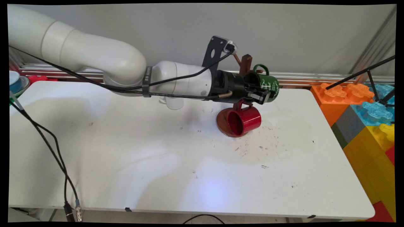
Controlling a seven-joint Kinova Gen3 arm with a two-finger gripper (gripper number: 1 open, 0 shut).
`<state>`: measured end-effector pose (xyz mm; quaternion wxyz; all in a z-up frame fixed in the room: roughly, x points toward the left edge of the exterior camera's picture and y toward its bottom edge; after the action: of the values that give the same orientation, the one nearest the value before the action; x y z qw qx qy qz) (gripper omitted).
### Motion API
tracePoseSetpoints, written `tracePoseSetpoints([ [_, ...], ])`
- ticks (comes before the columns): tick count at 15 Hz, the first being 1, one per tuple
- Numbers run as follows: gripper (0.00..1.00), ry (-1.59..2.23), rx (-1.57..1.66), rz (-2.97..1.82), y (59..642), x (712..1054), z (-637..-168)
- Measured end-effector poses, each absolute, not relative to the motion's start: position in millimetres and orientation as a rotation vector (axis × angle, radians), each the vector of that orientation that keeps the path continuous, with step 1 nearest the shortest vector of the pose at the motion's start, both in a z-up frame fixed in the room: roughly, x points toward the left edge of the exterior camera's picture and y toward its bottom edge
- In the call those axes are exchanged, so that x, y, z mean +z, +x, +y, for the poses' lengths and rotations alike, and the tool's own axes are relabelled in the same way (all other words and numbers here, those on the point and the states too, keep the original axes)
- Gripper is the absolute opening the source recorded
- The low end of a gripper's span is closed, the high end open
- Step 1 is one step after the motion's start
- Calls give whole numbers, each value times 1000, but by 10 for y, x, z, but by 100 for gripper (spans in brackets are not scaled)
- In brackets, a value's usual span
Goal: Place the picked object on the table
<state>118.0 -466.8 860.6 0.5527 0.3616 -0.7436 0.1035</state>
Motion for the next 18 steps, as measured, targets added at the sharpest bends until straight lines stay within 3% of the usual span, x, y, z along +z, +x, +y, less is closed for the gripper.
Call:
tracePoseSetpoints([
  [18,0,678,231,-1840,1596,8990,-4212],
])
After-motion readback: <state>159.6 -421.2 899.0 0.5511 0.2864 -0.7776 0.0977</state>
